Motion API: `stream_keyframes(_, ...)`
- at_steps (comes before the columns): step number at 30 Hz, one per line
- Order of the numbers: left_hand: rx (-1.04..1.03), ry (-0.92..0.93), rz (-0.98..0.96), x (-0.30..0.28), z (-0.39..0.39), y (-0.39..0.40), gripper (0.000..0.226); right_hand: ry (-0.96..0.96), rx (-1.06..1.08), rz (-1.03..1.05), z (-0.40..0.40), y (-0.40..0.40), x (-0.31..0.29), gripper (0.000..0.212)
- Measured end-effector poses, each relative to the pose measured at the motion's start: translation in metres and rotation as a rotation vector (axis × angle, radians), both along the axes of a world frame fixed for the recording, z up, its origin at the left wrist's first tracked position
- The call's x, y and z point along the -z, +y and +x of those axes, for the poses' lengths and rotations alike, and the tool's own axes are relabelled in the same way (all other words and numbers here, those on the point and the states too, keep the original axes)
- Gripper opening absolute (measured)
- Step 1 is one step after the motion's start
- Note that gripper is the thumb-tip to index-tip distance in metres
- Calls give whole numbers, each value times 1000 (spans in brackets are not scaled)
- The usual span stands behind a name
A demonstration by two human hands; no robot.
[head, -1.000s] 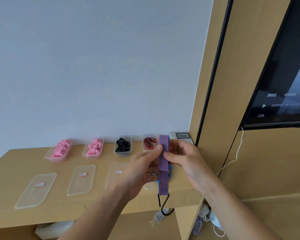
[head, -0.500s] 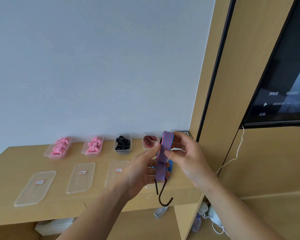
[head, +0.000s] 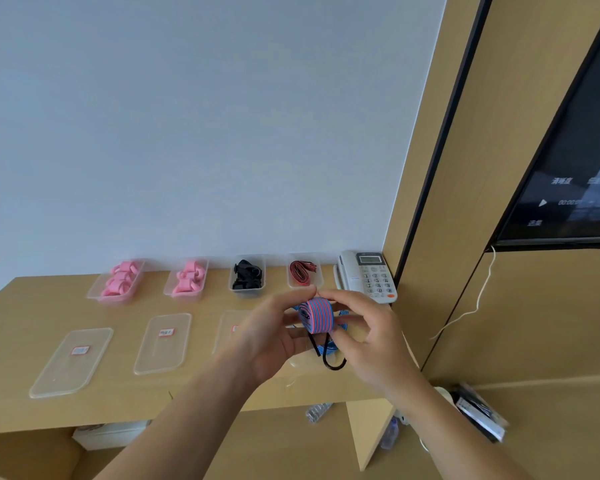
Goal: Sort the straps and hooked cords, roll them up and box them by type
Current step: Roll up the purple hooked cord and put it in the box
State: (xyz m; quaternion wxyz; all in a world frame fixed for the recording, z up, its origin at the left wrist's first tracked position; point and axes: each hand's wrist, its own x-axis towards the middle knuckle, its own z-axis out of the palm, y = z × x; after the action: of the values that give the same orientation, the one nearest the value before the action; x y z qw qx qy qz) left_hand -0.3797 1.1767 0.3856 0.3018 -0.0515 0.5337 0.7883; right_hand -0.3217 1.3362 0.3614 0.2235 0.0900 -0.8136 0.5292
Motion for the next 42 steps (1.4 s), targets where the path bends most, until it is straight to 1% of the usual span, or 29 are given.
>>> stream_keyframes(1, -21, -8, 11, 2, -2, -1, 26, -66, 0, -70, 0, -2, 4, 55)
stream_keyframes(3, -70, -13, 37, 5, -7, -4, 22, -260, 42, -239, -2, -8, 11, 43)
stream_keyframes(6, -151, 21, 49, 11, -13, -7, 19, -554, 106, -525, -5, -19, 10, 18)
stream_keyframes(7, -179, 30, 41, 15, -14, -9, 21, -622, 111, -599, -6, -24, 8, 17)
stream_keyframes(9, -233, 44, 7, 24, -17, -12, 29, -680, 95, -687, -10, -31, 6, 21)
stream_keyframes(12, -278, 71, -35, 38, -20, -22, 39, -686, 97, -700, -22, -44, 10, 25)
stream_keyframes(16, -284, 156, -96, 51, -28, -39, 39, -735, 81, -676, -34, -62, 19, 28)
stream_keyframes(19, -233, 284, -204, 56, -37, -54, 49, -764, 38, -701, -40, -75, 26, 33)
stream_keyframes(21, -177, 361, -254, 58, -44, -63, 48, -780, 26, -739, -45, -80, 31, 36)
stream_keyframes(24, -96, 441, -254, 63, -55, -72, 43, -794, -1, -787, -55, -84, 35, 33)
stream_keyframes(27, -23, 487, -257, 71, -72, -75, 44, -795, -26, -827, -69, -82, 44, 27)
stream_keyframes(32, 53, 490, -279, 86, -111, -62, 59, -784, -84, -848, -108, -62, 61, 23)
stream_keyframes(35, 41, 456, -267, 97, -146, -48, 59, -785, -119, -842, -143, -44, 75, 28)
stream_keyframes(39, 37, 422, -266, 114, -193, -23, 58, -799, -127, -719, -197, -18, 92, 29)
stream_keyframes(42, 64, 379, -289, 128, -229, 1, 58, -828, -60, -633, -235, 6, 104, 34)
